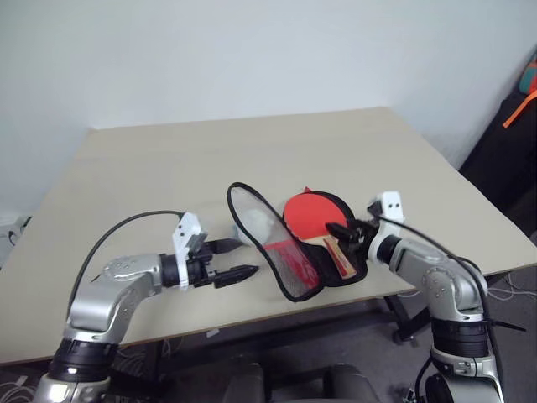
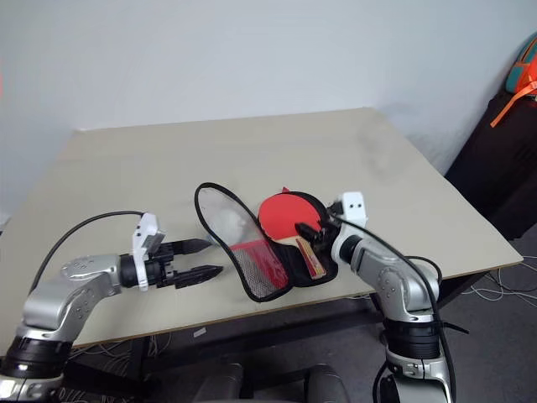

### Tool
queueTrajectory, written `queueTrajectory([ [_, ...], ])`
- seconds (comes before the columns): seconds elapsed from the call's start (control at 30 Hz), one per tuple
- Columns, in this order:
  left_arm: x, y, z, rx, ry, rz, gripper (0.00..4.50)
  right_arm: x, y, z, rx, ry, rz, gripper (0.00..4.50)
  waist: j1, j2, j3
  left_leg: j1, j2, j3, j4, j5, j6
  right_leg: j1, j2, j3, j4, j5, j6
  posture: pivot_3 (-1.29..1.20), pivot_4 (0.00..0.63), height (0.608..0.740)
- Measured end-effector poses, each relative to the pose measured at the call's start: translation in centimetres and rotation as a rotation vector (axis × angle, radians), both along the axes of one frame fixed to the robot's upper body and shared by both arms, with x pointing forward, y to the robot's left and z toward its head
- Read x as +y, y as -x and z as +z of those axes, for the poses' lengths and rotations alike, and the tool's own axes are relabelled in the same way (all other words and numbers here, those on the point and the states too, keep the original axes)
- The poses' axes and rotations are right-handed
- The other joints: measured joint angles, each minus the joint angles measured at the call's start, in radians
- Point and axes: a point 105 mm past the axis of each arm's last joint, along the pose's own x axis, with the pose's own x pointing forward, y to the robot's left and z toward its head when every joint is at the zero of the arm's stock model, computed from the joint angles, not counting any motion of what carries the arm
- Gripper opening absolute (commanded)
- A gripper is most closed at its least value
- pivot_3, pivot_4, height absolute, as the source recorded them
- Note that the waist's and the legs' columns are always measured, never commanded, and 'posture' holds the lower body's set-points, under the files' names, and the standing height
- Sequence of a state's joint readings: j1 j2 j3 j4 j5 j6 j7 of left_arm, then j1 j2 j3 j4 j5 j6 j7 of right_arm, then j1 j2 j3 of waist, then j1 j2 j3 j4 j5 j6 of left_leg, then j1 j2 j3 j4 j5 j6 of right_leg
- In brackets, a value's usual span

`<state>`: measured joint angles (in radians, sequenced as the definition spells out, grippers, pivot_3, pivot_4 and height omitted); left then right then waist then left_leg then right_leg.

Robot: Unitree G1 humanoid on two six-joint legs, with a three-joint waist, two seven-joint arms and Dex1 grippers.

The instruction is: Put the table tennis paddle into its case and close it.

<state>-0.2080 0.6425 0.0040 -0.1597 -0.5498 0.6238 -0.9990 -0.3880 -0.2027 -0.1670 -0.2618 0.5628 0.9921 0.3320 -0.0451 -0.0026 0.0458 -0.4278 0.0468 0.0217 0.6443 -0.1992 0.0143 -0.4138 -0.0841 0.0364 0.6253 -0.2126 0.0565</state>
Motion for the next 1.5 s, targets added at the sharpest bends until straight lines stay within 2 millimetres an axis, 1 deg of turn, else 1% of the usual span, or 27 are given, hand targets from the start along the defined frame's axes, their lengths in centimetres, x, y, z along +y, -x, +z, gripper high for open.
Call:
queueTrajectory([
  [0.07, -1.5, -0.6, 0.5, -0.015, 0.02, -0.031, 4.5, -0.6, -0.8, 3.3, -0.101, -0.076, -0.015, 3.53, -0.001, 0.0, 0.0, 0.0, 0.0, 0.0, 0.001, 0.0, 0.0, 0.001, 0.0, 0.0, 0.0, 0.0, 0.001, 0.0, 0.0, 0.74],
  [0.13, -2.7, -1.4, 0.8, -0.027, 0.026, -0.047, 4.5, -1.8, -1.4, 6.6, -0.199, -0.146, -0.048, 3.53, 0.0, 0.0, 0.0, 0.0, 0.0, 0.0, 0.0, 0.001, 0.001, 0.001, 0.0, 0.0, -0.001, 0.0, 0.001, 0.0, 0.0, 0.74],
  [0.2, -4.4, -2.8, 0.9, -0.019, 0.07, -0.035, 4.5, -3.7, -2.1, 9.2, -0.265, -0.226, -0.107, 3.53, 0.002, 0.0, 0.0, 0.0, -0.001, -0.002, 0.001, 0.003, 0.004, 0.002, 0.0, 0.0, -0.001, 0.001, 0.002, 0.0, 0.0, 0.74],
  [0.27, -6.7, -4.1, 0.7, -0.01, 0.092, -0.034, 4.5, -5.5, -2.6, 12.1, -0.345, -0.293, -0.171, 3.53, 0.001, 0.0, 0.0, 0.0, -0.002, -0.002, 0.001, 0.003, 0.005, 0.003, 0.0, 0.001, -0.002, 0.002, 0.004, 0.0, 0.0, 0.74],
  [0.33, -8.6, -5.3, 0.8, -0.013, 0.108, -0.025, 4.5, -6.7, -2.7, 13.5, -0.392, -0.314, -0.213, 3.53, 0.0, 0.0, 0.0, 0.0, -0.002, -0.002, 0.001, 0.003, 0.006, 0.003, 0.0, 0.001, -0.002, 0.002, 0.005, 0.0, 0.0, 0.74],
  [0.4, -10.1, -6.1, 1.0, -0.019, 0.122, -0.019, 4.5, -7.2, -2.7, 13.8, -0.401, -0.319, -0.235, 3.53, -0.002, 0.0, 0.0, 0.0, -0.002, -0.002, 0.001, 0.003, 0.006, 0.003, 0.001, 0.001, -0.002, 0.002, 0.005, 0.0, 0.0, 0.74],
  [0.5, -12.6, -6.8, 1.2, 0.007, 0.166, -0.03, 4.5, -7.2, -3.0, 13.1, -0.376, -0.309, -0.255, 3.53, -0.002, 0.001, 0.0, 0.0, -0.002, -0.002, 0.001, 0.004, 0.006, 0.002, 0.001, 0.002, -0.002, 0.002, 0.006, 0.0, 0.0, 0.74],
  [0.57, -14.1, -6.6, 1.3, 0.026, 0.193, -0.056, 4.5, -6.6, -3.1, 12.4, -0.355, -0.288, -0.245, 3.53, -0.002, 0.001, 0.0, 0.0, -0.002, -0.002, 0.001, 0.004, 0.006, 0.003, 0.001, 0.002, -0.002, 0.002, 0.006, 0.0, 0.0, 0.74],
  [0.6, -14.7, -6.3, 1.4, 0.035, 0.203, -0.07, 4.5, -6.2, -3.2, 11.8, -0.336, -0.274, -0.24, 3.53, -0.002, 0.001, 0.0, 0.0, -0.002, -0.002, 0.001, 0.004, 0.006, 0.003, 0.001, 0.002, -0.002, 0.002, 0.006, 0.0, 0.0, 0.74],
  [0.7, -15.3, -6.0, 1.1, 0.073, 0.208, -0.083, 4.5, -5.2, -3.3, 9.3, -0.267, -0.21, -0.222, 3.53, -0.002, 0.001, 0.0, 0.0, -0.002, -0.002, 0.001, 0.004, 0.006, 0.003, 0.001, 0.003, -0.002, 0.002, 0.006, 0.0, 0.0, 0.74],
  [0.83, -15.0, -6.1, 1.0, 0.105, 0.207, -0.059, 4.5, -3.7, -3.1, 6.1, -0.195, -0.084, -0.164, 3.53, -0.002, 0.001, 0.0, 0.0, -0.002, -0.002, 0.001, 0.004, 0.006, 0.003, 0.001, 0.003, -0.002, 0.001, 0.004, 0.0, 0.0, 0.74],
  [0.93, -14.5, -6.0, 1.6, 0.11, 0.192, -0.047, 4.5, -3.3, -3.2, 3.9, -0.135, 0.003, -0.131, 3.53, -0.002, 0.001, 0.0, 0.0, -0.002, -0.002, 0.001, 0.004, 0.006, 0.003, 0.001, 0.003, -0.002, 0.001, 0.004, 0.0, 0.0, 0.74],
  [1.03, -13.8, -5.6, 2.1, 0.124, 0.166, -0.049, 4.5, -3.1, -3.2, 2.3, -0.088, 0.041, -0.108, 3.53, -0.002, 0.001, 0.0, 0.0, -0.002, -0.002, 0.001, 0.004, 0.006, 0.003, 0.001, 0.002, -0.002, 0.001, 0.004, 0.0, 0.0, 0.74],
  [1.1, -12.9, -4.9, 2.8, 0.131, 0.148, -0.063, 4.5, -3.2, -3.4, 1.1, -0.043, 0.067, -0.109, 3.53, -0.004, 0.001, 0.0, 0.0, -0.002, -0.002, 0.001, 0.004, 0.006, 0.002, 0.001, 0.003, -0.002, 0.001, 0.004, 0.0, 0.0, 0.74],
  [1.17, -11.6, -3.8, 2.9, 0.152, 0.121, -0.068, 4.5, -3.3, -3.6, -0.2, 0.0, 0.104, -0.113, 3.53, -0.009, 0.001, 0.0, 0.0, -0.002, -0.002, 0.001, 0.004, 0.006, 0.002, 0.001, 0.003, -0.002, 0.001, 0.004, 0.0, 0.0, 0.74],
  [1.2, -10.7, -3.4, 2.6, 0.171, 0.092, -0.055, 4.5, -3.5, -3.6, -0.8, 0.023, 0.123, -0.117, 3.53, -0.009, 0.001, 0.0, 0.0, -0.002, -0.003, 0.001, 0.004, 0.006, 0.002, 0.001, 0.003, -0.001, 0.001, 0.004, 0.0, 0.0, 0.74],
  [1.3, -7.9, -1.6, 0.6, 0.215, -0.01, -0.005, 4.5, -3.5, -3.4, -2.3, 0.08, 0.195, -0.102, 3.53, -0.009, 0.001, 0.0, 0.0, -0.002, -0.002, 0.0, 0.004, 0.006, 0.001, 0.001, 0.003, -0.001, 0.001, 0.004, 0.0, 0.0, 0.74],
  [1.37, -6.3, -0.3, -0.5, 0.235, -0.073, 0.011, 4.5, -3.6, -3.3, -2.9, 0.09, 0.225, -0.094, 3.53, -0.007, 0.001, 0.0, 0.0, -0.002, -0.003, 0.0, 0.003, 0.006, 0.002, 0.001, 0.003, -0.001, 0.001, 0.004, 0.0, 0.0, 0.74],
  [1.4, -5.9, 0.0, -0.7, 0.239, -0.086, 0.015, 4.5, -3.6, -3.3, -2.9, 0.091, 0.228, -0.093, 3.53, -0.005, 0.001, 0.0, 0.0, -0.002, -0.003, 0.0, 0.003, 0.006, 0.002, 0.001, 0.002, -0.002, 0.001, 0.004, 0.0, 0.0, 0.74],
  [1.43, -5.6, 0.4, -1.0, 0.248, -0.105, 0.019, 4.5, -3.5, -3.2, -3.0, 0.09, 0.231, -0.088, 3.72, -0.003, 0.001, 0.0, 0.0, -0.002, -0.003, 0.001, 0.003, 0.005, 0.003, 0.0, 0.002, -0.002, 0.001, 0.004, 0.0, 0.0, 0.74],
  [1.5, -5.6, 0.4, -1.3, 0.266, -0.107, 0.046, 4.5, -3.3, -3.2, -3.0, 0.088, 0.233, -0.075, 4.11, 0.0, 0.001, 0.0, 0.0, -0.003, -0.003, 0.002, 0.002, 0.003, 0.004, 0.0, 0.002, -0.002, 0.001, 0.004, 0.0, 0.0, 0.74],
])
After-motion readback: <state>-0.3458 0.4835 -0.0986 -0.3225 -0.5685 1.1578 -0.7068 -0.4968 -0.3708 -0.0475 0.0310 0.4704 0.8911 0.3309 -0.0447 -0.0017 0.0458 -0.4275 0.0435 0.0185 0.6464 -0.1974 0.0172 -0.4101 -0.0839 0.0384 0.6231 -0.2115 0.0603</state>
